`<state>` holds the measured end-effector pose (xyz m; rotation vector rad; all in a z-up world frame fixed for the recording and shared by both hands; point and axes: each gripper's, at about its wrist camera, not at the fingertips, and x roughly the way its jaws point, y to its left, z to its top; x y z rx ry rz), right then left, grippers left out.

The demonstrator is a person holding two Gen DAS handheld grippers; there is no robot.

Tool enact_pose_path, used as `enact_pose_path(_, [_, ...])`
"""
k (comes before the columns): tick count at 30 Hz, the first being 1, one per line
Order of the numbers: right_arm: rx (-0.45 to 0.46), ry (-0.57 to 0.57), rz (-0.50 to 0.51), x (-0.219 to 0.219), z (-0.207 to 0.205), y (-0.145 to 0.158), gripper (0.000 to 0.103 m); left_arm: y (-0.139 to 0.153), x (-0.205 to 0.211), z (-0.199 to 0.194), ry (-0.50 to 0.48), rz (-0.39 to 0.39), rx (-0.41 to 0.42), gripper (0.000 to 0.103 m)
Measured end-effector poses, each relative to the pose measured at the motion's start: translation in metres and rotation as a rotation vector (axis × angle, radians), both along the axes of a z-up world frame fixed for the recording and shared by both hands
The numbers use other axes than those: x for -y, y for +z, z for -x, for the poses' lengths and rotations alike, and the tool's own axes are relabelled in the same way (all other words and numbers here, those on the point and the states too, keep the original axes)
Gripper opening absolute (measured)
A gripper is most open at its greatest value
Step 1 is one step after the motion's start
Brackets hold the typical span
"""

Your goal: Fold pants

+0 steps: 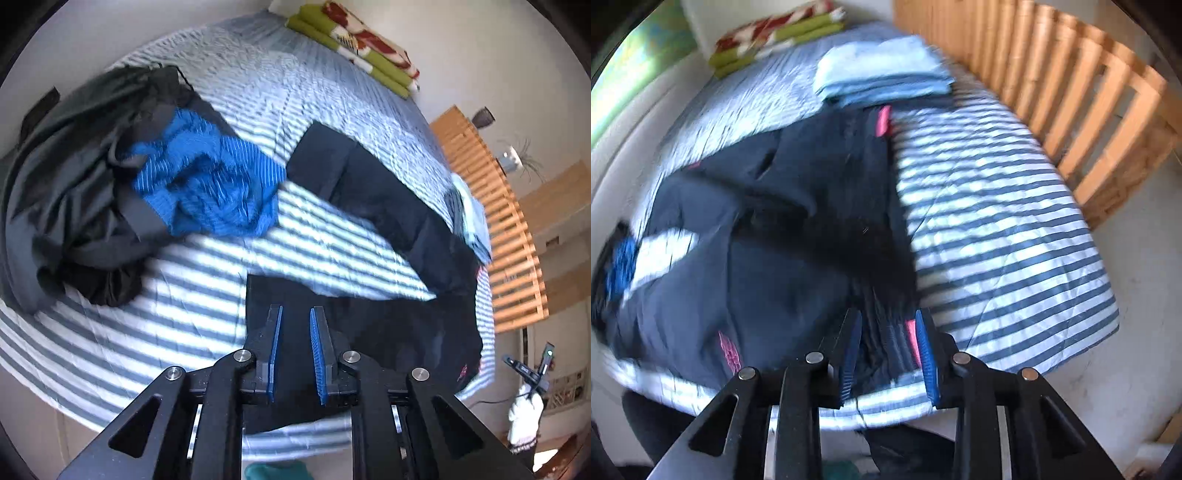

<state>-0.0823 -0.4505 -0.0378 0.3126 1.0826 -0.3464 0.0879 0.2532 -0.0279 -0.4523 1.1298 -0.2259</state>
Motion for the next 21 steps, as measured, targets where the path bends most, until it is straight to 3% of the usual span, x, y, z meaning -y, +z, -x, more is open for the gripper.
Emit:
enact_pose_path(5, [0.150,0.008,-0.069,0.003,-0.030,0.017,0.028,0.002,0.037,-0.060,-0.056,-0.065,0.046,0.020])
enact_pose_path(12, [0.167,0.006,-0.045,0.009,-0.124,0.002,0.028,-0.030,0.100,-0.196,-0.079,-0.036,0.042,0.023])
enact_pose_path(15, [0.139,-0.031,-0.070,0.034,-0.160,-0.012,0.028,-0.040,0.114,-0.239,-0.061,-0.059,0.055,0.033])
enact_pose_path(17, [0.115,-0.056,-0.077,0.051,-0.182,-0.018,0.029,-0.045,0.120,-0.268,-0.049,-0.051,0.056,0.049])
enact_pose_path(19, [0.107,-0.076,-0.072,0.066,-0.202,-0.021,0.045,-0.053,0.123,-0.292,-0.048,-0.037,0.039,0.069])
enact_pose_path(20, [0.102,-0.084,-0.079,0.075,-0.214,-0.025,0.057,-0.059,0.123,-0.308,-0.035,-0.038,0.032,0.070])
enact_pose_path(21, [0.098,-0.087,-0.096,0.084,-0.227,-0.030,0.059,-0.065,0.124,-0.318,-0.031,-0.047,0.027,0.070])
